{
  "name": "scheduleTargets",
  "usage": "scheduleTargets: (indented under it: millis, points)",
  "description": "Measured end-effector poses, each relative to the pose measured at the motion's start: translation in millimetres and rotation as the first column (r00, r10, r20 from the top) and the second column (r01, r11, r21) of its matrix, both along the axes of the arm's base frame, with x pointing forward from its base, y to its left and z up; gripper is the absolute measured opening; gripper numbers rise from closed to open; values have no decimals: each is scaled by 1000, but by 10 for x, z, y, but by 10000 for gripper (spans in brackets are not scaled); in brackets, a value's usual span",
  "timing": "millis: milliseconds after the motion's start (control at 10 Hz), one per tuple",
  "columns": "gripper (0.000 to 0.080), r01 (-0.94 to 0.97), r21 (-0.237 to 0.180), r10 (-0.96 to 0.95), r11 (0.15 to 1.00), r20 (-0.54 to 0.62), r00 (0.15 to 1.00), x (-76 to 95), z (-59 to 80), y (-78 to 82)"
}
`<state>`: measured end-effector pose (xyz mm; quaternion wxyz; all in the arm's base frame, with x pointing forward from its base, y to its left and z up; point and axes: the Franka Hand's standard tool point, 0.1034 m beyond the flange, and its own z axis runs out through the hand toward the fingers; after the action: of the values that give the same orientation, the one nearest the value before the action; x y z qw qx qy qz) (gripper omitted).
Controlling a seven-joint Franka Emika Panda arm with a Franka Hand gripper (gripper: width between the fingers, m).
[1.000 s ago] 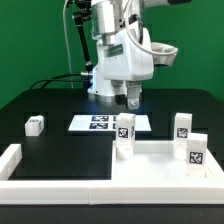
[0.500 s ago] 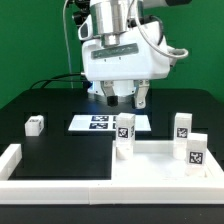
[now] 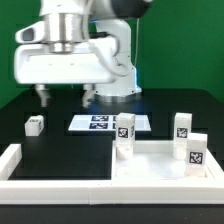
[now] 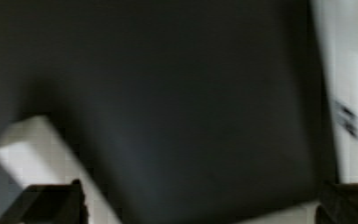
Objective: Assemble square table
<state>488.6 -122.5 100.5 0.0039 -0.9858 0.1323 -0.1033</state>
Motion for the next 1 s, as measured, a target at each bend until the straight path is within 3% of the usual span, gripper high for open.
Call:
scheduleTargets:
  millis: [200,300,700,900,1000]
  points:
    - [649,-163,-68,162,984,-29,986,-220,-110,-447]
    - [649,-197,-98,195,975,-28,980,-229,-116,-548]
    - [649,-200,-84,198,976,-41,979,-224,-129,-501]
    - [649,-174,39,178,984,-216,960,-278,-287,-299]
    - [649,-193,62,203,979,-290,935,-361,-359,-421]
